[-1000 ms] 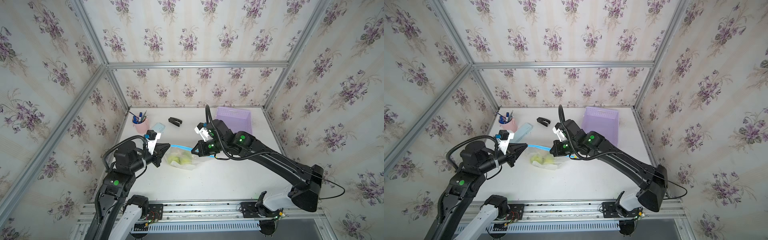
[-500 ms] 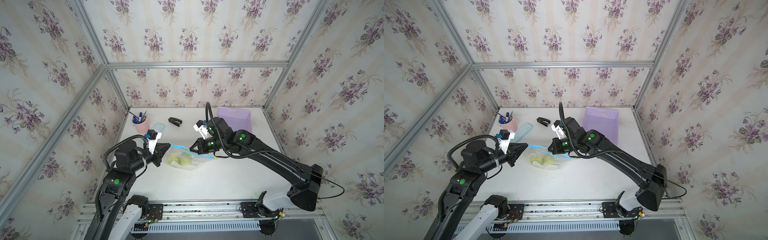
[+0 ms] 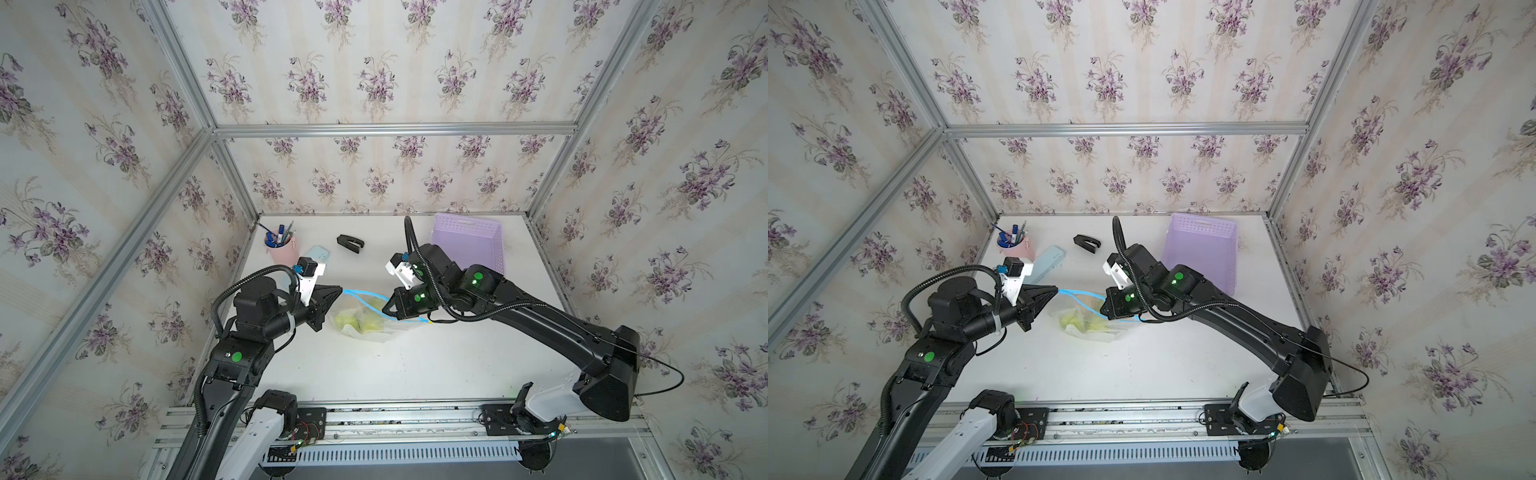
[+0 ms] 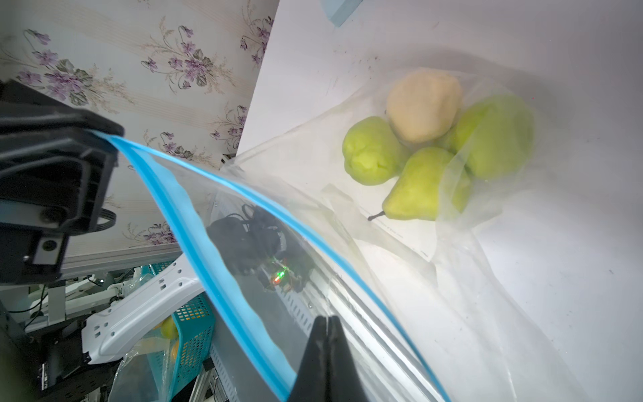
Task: Open the zip-top bag and take out the pear
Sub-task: Open the zipper of the food storage bag at the center of the board.
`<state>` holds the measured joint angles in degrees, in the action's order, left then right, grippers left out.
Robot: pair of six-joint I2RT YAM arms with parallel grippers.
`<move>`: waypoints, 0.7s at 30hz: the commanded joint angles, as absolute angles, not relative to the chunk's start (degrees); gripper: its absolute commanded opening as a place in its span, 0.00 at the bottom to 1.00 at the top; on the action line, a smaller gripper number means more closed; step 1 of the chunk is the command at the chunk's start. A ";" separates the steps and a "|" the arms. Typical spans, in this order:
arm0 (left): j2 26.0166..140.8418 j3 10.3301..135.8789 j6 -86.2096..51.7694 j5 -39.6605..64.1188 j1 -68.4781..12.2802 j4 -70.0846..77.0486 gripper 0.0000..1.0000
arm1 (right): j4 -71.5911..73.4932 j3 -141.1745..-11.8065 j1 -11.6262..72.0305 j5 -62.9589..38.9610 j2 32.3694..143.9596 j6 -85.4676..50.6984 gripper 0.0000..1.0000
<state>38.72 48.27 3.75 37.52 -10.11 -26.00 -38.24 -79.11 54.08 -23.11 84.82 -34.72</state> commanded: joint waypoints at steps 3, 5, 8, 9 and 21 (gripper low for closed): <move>38.02 49.05 -0.58 42.70 -10.53 -24.70 0.12 | -38.95 -76.03 54.93 -13.36 86.75 -40.07 0.00; 36.29 49.16 -1.82 43.70 -11.32 -28.39 0.13 | -35.28 -72.70 54.31 -8.95 85.84 -43.55 0.00; 32.11 48.37 -5.12 47.92 -12.62 -34.15 0.16 | -31.96 -68.51 53.60 0.23 84.11 -48.43 0.00; 30.29 48.00 -6.91 49.45 -12.89 -36.34 0.20 | -30.90 -66.90 53.20 3.00 83.42 -50.11 0.00; 47.35 69.43 -12.99 48.15 -14.69 -56.04 1.00 | -9.59 -52.01 52.91 3.50 75.20 -46.41 0.00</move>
